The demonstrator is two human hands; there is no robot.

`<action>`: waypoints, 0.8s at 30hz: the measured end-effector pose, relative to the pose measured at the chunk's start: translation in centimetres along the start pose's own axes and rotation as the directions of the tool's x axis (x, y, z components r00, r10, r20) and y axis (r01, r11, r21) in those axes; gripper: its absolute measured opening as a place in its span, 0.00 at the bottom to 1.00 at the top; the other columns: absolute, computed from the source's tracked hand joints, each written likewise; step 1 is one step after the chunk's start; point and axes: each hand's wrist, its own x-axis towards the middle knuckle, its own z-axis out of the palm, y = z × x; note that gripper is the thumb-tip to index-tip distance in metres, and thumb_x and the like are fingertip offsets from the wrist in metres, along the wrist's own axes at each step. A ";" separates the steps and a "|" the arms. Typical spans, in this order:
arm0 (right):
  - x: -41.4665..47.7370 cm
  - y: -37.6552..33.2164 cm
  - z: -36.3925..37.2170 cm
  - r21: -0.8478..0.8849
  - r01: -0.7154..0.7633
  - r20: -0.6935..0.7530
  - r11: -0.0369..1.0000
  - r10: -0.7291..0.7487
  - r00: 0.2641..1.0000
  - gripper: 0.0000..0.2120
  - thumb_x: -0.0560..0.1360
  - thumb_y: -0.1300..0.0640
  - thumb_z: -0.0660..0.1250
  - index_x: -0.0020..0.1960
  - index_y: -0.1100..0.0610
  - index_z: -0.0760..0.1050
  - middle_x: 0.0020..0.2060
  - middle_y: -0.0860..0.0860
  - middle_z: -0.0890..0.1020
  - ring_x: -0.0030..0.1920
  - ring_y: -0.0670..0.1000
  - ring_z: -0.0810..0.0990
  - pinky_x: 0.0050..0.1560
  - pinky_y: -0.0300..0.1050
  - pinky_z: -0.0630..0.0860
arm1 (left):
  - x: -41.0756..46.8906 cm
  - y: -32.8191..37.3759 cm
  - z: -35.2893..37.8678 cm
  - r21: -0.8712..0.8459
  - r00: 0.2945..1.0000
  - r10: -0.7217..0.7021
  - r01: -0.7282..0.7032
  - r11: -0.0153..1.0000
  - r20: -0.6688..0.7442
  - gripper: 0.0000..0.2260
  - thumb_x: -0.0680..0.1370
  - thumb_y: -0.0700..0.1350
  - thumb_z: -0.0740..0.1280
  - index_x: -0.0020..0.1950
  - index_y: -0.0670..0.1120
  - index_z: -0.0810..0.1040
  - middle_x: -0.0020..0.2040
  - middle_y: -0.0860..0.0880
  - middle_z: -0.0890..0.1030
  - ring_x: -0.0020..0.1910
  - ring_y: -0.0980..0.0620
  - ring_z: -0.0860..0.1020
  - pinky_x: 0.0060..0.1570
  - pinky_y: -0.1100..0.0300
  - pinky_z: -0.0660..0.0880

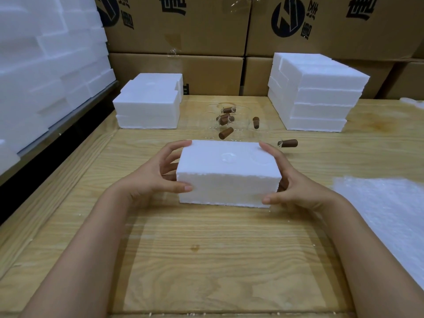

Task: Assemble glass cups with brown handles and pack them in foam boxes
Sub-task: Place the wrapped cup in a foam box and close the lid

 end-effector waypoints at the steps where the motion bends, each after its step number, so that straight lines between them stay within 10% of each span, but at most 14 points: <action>1: 0.0 0.0 0.0 -0.001 -0.006 0.010 1.000 0.006 1.000 0.54 0.62 0.65 0.79 0.71 0.30 0.53 0.60 0.22 0.66 0.63 0.34 0.71 0.58 0.32 0.72 | 0.0 -0.1 0.1 0.012 1.000 -0.001 0.001 1.000 0.013 0.44 0.62 0.38 0.82 0.69 0.65 0.66 0.67 0.57 0.75 0.64 0.56 0.75 0.54 0.63 0.76; 9: 0.1 -0.1 0.6 -0.074 0.029 -0.088 0.997 -0.036 0.995 0.46 0.65 0.70 0.76 0.69 0.35 0.60 0.57 0.23 0.69 0.48 0.33 0.78 0.46 0.30 0.74 | -0.1 -0.4 0.6 0.139 1.000 0.021 -0.018 0.990 -0.017 0.48 0.63 0.30 0.79 0.68 0.70 0.62 0.66 0.53 0.75 0.61 0.58 0.77 0.53 0.65 0.76; 20: 0.3 -2.4 -0.4 0.058 -0.052 -0.040 0.997 0.054 0.998 0.34 0.61 0.42 0.72 0.65 0.36 0.65 0.58 0.37 0.79 0.59 0.41 0.78 0.51 0.37 0.77 | -0.2 1.9 -0.3 0.115 0.998 -0.049 0.046 0.992 0.026 0.32 0.61 0.57 0.73 0.64 0.64 0.71 0.58 0.57 0.82 0.57 0.54 0.80 0.50 0.65 0.77; 24: 0.6 -2.1 -0.3 0.182 -0.133 -0.022 0.974 0.139 0.990 0.32 0.60 0.40 0.71 0.63 0.35 0.68 0.58 0.41 0.80 0.57 0.49 0.80 0.58 0.55 0.77 | -0.2 2.1 0.2 0.095 0.996 -0.087 0.089 0.992 -0.022 0.26 0.61 0.62 0.68 0.59 0.62 0.76 0.57 0.52 0.83 0.59 0.43 0.79 0.56 0.48 0.75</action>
